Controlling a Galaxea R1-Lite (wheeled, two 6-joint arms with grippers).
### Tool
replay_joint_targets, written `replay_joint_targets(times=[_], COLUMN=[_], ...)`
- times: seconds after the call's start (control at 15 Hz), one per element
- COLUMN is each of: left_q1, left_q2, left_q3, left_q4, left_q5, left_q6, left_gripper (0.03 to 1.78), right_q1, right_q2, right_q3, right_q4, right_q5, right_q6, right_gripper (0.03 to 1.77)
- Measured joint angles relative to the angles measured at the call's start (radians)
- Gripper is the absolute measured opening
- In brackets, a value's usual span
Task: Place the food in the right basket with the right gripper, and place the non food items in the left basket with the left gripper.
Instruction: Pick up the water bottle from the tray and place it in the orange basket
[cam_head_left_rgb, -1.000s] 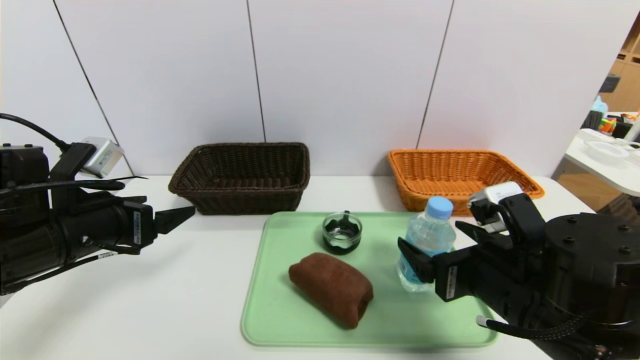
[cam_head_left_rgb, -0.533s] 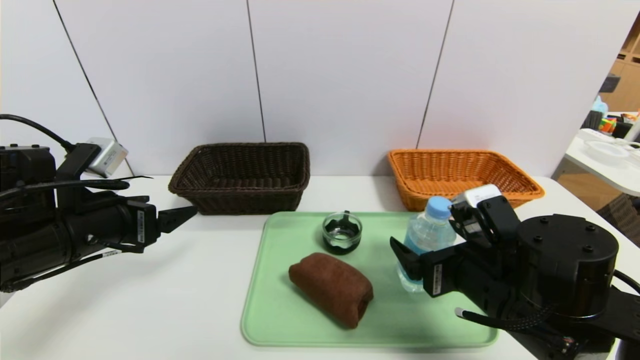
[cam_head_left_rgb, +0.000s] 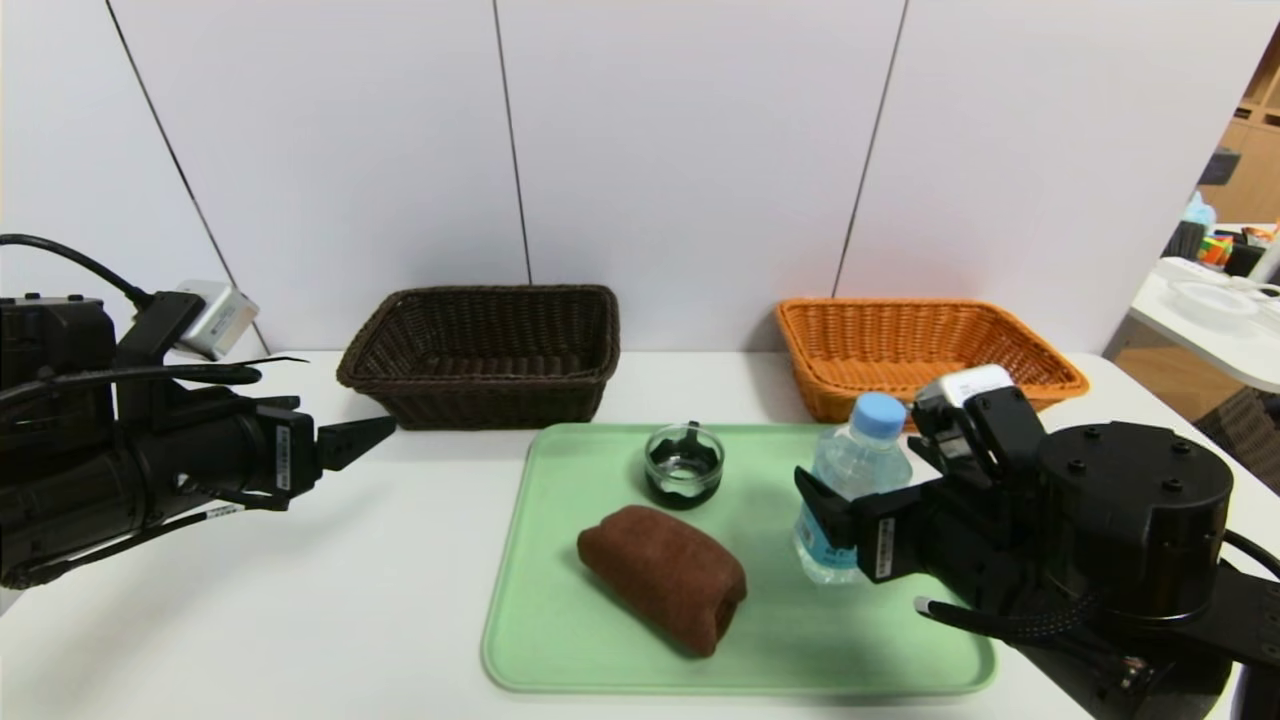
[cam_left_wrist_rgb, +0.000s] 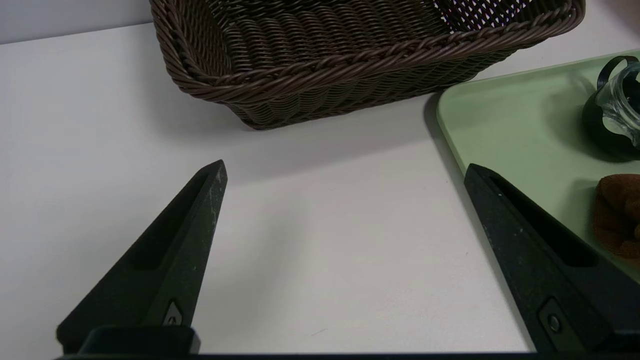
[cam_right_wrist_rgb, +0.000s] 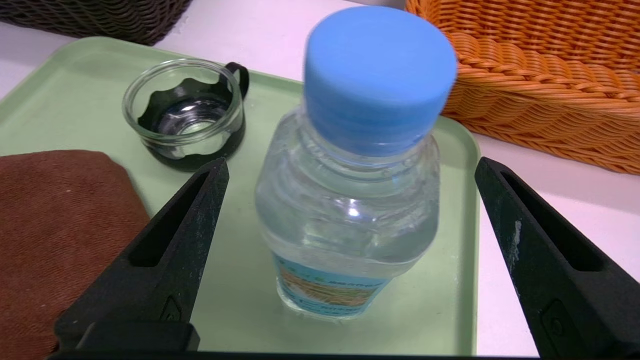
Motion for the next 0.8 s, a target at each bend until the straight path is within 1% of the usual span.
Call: replay_joint_targets(times=[0.33, 0.8], left_q1=[0.000, 0.000], left_q2=[0.001, 0.003], left_q3=[0.003, 0.001], left_q4=[-0.001, -0.001], left_q5=[0.000, -0.002], left_q6=[0.001, 0.001], left_gripper=[1.69, 1.69], right_q1=[-0.013, -0.014], right_q2=[0.030, 0.041], right_q3=[-0.001, -0.003], right_q4=[-0.057, -0.060], right_q5=[0.000, 0.000], right_q6=[-0.002, -0.004], right_gripper=[1.70, 1.70])
